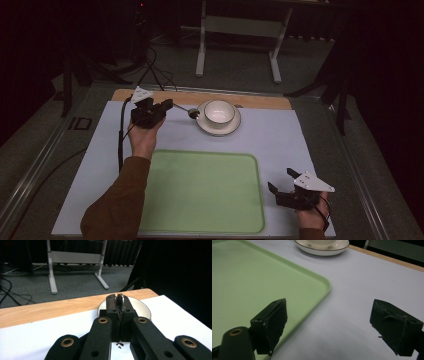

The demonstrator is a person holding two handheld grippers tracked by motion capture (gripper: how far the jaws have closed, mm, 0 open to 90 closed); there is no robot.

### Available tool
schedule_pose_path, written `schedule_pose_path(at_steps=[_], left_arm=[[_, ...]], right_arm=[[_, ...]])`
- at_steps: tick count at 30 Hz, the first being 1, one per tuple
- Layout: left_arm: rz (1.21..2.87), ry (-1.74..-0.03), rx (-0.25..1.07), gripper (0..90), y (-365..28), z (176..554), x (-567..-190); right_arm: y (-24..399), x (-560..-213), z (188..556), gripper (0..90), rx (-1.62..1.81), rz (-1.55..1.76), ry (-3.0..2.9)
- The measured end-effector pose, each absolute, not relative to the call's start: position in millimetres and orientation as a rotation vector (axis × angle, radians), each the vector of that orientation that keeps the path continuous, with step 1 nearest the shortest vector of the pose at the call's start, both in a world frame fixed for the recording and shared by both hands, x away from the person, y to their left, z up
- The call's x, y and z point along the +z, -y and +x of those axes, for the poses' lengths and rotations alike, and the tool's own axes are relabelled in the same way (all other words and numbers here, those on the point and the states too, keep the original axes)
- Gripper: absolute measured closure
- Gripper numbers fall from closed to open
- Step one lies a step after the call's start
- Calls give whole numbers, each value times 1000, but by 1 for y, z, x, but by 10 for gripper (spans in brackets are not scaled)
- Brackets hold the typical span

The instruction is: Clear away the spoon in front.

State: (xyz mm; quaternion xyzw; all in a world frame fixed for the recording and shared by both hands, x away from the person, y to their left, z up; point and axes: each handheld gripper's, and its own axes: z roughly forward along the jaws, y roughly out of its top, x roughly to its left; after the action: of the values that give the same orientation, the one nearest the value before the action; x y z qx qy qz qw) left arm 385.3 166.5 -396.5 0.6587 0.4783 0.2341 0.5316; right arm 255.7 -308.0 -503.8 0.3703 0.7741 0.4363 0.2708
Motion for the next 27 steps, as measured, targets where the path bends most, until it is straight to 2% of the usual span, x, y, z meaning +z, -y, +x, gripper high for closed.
schedule_pose_path(at_steps=[17,27], left_arm=[[1580,-1191,594,892,-211,348,-401],[1607,-1208,586,891,-223,332,-414]], right_arm=[[306,-504,255,141,1158,987,-2101],[306,-503,255,141,1156,987,-2100]])
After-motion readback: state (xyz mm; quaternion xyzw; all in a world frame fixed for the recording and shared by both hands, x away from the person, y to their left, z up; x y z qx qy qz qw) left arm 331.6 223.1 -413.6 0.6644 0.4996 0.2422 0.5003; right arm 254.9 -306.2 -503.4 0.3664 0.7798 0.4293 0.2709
